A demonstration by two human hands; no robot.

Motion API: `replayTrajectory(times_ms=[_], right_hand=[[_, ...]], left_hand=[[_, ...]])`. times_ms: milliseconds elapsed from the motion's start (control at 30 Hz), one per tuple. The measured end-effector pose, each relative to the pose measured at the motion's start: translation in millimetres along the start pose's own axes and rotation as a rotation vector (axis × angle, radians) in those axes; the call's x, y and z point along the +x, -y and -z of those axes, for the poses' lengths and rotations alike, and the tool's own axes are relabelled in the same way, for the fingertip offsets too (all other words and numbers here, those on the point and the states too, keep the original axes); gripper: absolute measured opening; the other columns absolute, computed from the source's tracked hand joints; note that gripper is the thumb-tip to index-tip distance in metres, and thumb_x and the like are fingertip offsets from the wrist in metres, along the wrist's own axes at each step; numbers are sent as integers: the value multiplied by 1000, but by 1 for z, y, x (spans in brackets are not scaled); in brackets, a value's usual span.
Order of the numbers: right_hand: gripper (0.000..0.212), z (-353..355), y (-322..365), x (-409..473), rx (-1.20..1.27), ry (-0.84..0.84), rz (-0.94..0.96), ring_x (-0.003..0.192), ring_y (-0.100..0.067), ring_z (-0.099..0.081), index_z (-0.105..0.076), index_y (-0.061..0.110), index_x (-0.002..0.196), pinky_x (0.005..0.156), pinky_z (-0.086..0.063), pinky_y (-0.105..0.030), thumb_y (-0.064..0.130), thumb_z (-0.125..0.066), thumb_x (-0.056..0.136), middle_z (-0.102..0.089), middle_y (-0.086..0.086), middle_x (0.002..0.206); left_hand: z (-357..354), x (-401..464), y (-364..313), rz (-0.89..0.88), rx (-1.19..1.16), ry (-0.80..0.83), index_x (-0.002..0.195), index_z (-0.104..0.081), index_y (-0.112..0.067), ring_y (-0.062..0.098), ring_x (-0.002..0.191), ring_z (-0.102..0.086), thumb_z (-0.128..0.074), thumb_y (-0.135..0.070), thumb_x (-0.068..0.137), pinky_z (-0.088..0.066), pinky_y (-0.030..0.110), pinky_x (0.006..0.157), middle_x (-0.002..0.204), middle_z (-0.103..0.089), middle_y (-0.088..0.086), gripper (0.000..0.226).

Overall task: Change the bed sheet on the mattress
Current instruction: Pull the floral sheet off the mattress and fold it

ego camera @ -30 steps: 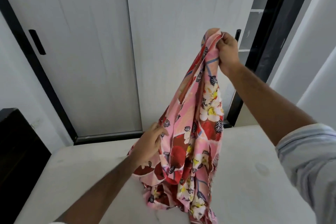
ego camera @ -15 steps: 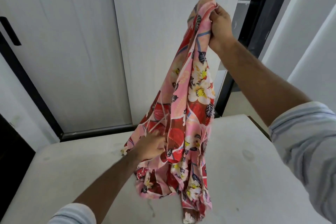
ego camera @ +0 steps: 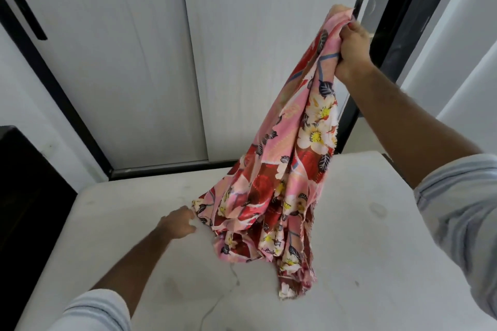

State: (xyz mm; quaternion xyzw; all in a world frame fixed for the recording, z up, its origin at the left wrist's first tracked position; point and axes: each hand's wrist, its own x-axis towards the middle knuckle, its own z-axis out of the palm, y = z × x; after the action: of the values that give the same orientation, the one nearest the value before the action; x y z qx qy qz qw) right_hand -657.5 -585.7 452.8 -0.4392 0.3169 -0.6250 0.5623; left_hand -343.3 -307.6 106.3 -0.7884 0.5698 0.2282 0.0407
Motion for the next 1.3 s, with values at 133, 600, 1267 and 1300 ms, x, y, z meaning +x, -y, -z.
replayTrajectory(times_ms=[133,600,1267,1300], right_hand=[[22,-17,-20,-18,-66,134,10,68,-16,-64,-66,6,98,68,-55,-33,4,-44,102,-66,-2,74],[26,-48,-22,-40,-120,318,103,81,-34,-68,-67,1,95,84,-55,-57,-4,-42,98,-72,-17,85],[28,-53,-20,-47,-176,274,73,94,-34,-66,-64,-2,115,93,-55,-52,6,-39,104,-68,-27,109],[28,-52,-20,-46,-167,274,72,90,-31,-67,-65,1,111,90,-56,-50,4,-38,104,-69,-21,103]], left_hand=[[36,-7,-35,-126,-379,-224,130,-59,-15,18,117,-56,-67,-24,95,-46,30,96,130,-54,1,37],[126,-13,-188,-574,-670,-735,123,-46,-14,12,104,-64,-68,-26,96,-56,27,86,117,-61,-5,37],[114,-18,-216,-367,-618,-692,111,-65,-10,0,61,-57,-55,-34,103,-42,6,50,86,-67,-9,28],[113,-18,-217,-357,-630,-684,104,-64,-10,-1,57,-53,-52,-31,105,-39,6,48,76,-60,-12,24]])
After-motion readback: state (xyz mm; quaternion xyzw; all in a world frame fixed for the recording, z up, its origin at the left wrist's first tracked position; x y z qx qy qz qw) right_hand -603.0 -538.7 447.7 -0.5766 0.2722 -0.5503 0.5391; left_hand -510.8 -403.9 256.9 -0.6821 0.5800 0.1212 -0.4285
